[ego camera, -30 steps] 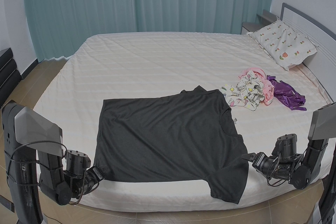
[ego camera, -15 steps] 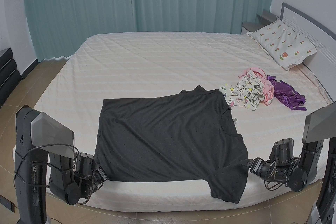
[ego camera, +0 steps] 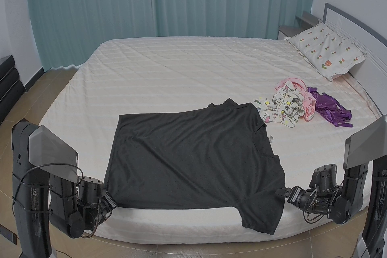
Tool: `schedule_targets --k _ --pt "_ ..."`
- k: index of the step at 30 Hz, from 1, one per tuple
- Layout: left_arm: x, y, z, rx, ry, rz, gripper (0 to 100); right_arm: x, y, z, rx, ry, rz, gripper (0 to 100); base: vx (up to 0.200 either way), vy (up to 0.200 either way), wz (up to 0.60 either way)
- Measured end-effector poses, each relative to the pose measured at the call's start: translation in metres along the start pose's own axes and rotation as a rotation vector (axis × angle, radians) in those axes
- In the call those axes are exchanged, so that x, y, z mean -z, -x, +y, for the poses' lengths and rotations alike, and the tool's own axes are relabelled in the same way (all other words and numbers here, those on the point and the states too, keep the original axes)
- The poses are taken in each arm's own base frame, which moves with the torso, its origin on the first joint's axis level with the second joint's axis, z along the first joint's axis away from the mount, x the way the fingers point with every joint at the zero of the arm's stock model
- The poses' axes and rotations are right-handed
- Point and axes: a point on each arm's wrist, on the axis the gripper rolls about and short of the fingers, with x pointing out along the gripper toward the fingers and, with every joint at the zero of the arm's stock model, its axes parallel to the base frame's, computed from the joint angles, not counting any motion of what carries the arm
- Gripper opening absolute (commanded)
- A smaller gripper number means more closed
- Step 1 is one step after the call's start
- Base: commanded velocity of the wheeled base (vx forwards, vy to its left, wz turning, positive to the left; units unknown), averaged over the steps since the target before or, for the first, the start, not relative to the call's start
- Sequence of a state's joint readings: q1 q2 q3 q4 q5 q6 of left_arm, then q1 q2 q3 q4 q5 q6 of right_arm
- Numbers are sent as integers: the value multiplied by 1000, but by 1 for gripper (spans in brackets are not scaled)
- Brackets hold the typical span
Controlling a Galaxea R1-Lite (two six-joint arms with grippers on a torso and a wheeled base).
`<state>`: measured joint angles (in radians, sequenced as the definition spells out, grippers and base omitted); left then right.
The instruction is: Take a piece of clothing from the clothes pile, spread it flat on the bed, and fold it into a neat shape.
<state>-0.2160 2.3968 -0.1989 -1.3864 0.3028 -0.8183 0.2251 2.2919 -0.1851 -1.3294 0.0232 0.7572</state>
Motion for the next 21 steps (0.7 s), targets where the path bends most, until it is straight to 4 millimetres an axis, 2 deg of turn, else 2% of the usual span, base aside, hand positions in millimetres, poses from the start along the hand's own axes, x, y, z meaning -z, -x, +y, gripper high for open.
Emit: schedule_targets --k 11,19,20,21 --pt "2 9 8 -22 -5 21 0 -1 -7 1 -7 6 -3 100 0 0 0" --pt "1 8 7 11 11 24 0 -11 -27 11 -44 33 -36 100 0 0 0" --pt "1 8 7 13 12 24 0 -11 -30 11 -43 50 -34 0 0 0 0" --pt "1 8 6 15 13 23 0 -11 -32 11 -39 65 -30 0 0 0 0"
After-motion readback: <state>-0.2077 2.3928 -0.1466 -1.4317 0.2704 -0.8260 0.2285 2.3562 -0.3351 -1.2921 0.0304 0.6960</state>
